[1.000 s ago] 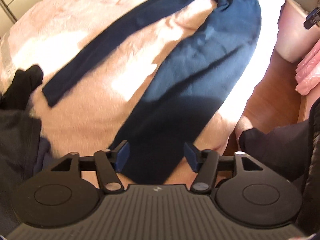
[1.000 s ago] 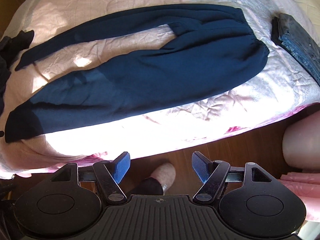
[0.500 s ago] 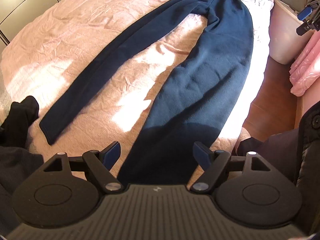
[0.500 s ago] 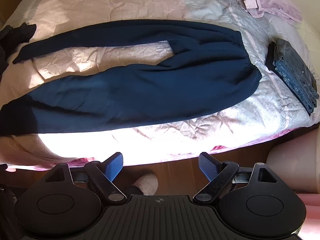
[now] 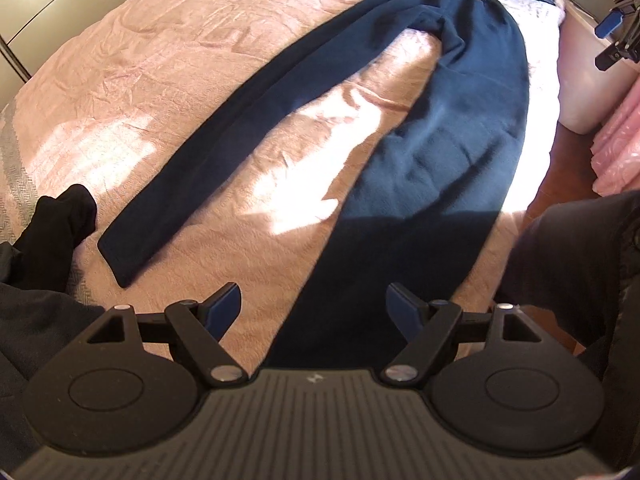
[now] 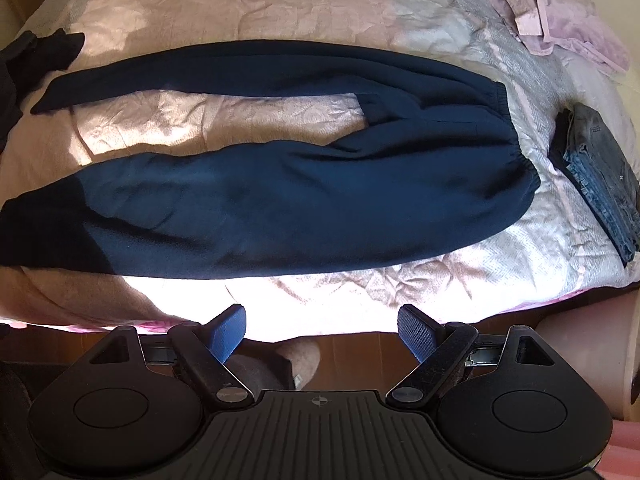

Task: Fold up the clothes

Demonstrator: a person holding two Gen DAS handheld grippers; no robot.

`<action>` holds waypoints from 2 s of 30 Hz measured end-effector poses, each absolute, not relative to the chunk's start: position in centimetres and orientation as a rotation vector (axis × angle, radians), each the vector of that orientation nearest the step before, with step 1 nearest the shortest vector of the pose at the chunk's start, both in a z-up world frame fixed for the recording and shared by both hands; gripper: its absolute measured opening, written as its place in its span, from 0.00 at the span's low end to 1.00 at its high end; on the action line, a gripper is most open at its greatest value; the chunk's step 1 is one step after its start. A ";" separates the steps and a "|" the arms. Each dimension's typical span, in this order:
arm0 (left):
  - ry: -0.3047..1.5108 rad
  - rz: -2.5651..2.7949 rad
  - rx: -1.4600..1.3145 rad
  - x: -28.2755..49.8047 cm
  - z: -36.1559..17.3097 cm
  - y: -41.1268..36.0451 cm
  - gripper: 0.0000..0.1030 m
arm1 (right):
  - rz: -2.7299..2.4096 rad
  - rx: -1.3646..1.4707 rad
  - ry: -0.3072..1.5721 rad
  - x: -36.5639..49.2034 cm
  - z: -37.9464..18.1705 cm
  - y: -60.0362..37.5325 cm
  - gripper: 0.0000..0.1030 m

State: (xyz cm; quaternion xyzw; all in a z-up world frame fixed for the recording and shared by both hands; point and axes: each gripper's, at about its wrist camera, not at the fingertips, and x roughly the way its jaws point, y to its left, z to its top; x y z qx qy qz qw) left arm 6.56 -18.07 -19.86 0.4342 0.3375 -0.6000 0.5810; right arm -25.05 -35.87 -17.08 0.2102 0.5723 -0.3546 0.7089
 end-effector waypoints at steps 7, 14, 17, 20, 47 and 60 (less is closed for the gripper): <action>0.804 -1.282 1.011 7.9 -20.1 -25.9 0.74 | -0.711 0.338 1.285 -25.7 -17.5 -45.6 0.83; 0.820 -1.147 1.042 9.2 -20.5 -35.2 0.74 | -0.536 0.257 1.266 -27.3 -19.4 -62.3 0.83; 0.825 -1.129 1.073 10.5 -21.4 -37.3 0.74 | -0.449 0.207 1.267 -26.5 -20.2 -68.9 0.81; 0.827 -1.116 1.105 12.0 -22.4 -38.9 0.74 | -0.355 0.145 1.286 -24.9 -21.3 -74.0 0.61; 1.116 -1.472 1.418 32.4 -37.3 -42.5 0.62 | -0.153 -0.034 1.469 -16.0 -33.1 -79.8 0.58; 1.052 -1.447 1.545 29.0 -34.9 -41.3 0.02 | -0.010 -0.132 1.543 -17.9 -33.2 -84.7 0.58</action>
